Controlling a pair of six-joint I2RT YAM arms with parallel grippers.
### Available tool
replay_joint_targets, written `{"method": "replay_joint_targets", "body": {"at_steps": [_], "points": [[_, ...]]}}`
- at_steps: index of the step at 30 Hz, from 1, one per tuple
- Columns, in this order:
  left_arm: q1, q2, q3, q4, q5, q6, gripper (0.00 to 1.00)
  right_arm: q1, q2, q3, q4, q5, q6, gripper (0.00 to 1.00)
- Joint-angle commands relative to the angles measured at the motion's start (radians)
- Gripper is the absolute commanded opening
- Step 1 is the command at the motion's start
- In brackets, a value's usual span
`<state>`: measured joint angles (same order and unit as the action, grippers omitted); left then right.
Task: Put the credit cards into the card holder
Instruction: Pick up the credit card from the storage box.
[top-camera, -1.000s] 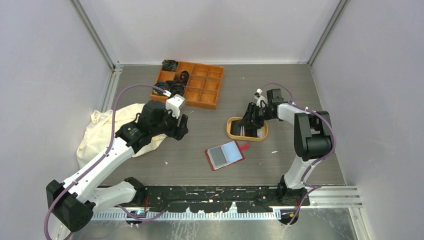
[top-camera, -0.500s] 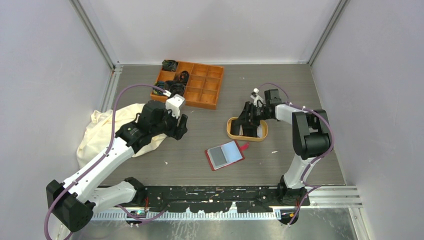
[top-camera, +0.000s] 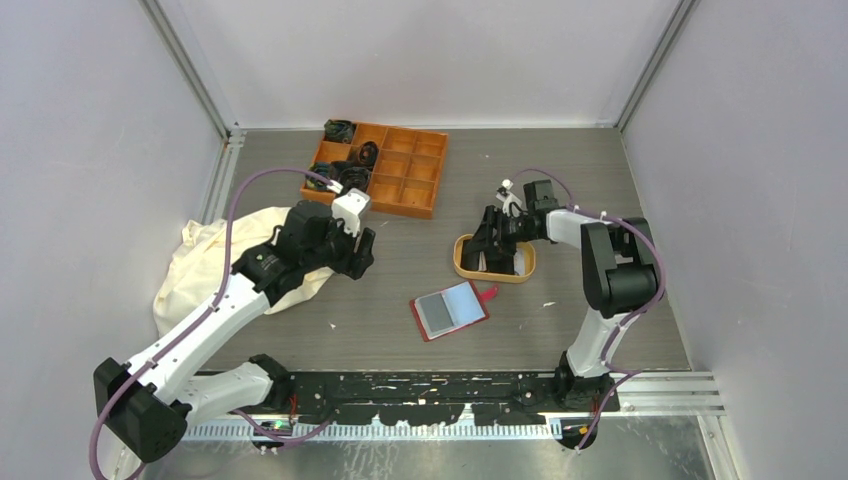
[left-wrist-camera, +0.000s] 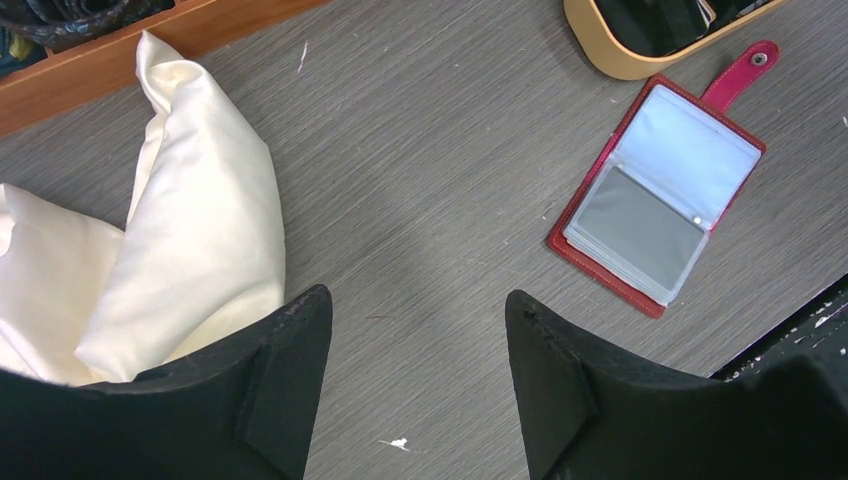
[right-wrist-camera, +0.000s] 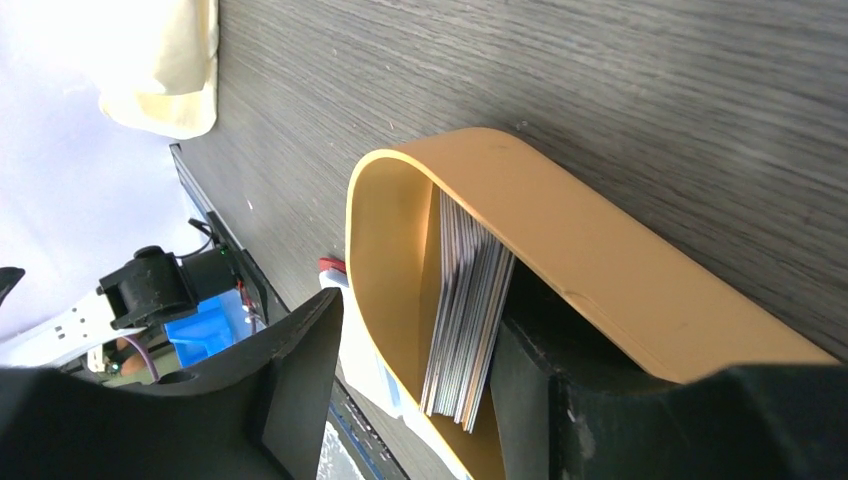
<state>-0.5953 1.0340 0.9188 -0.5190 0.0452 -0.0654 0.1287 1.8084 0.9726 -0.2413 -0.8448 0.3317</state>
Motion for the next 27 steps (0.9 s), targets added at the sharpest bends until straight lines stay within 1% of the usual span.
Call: {"method": "replay_joint_targets", "body": {"at_steps": [1,12,27], "points": [[0.0,0.003,0.02,0.017,-0.009,0.021,0.64,0.022,0.019,0.032,-0.025,0.003,-0.03,0.6],[0.001,0.002,0.026,0.013,0.005,0.016,0.64,0.022,0.033,0.056,-0.064,-0.074,-0.081,0.6],[0.001,-0.006,0.027,0.008,0.004,0.019,0.64,-0.015,0.01,0.06,-0.067,-0.131,-0.07,0.58]]}}
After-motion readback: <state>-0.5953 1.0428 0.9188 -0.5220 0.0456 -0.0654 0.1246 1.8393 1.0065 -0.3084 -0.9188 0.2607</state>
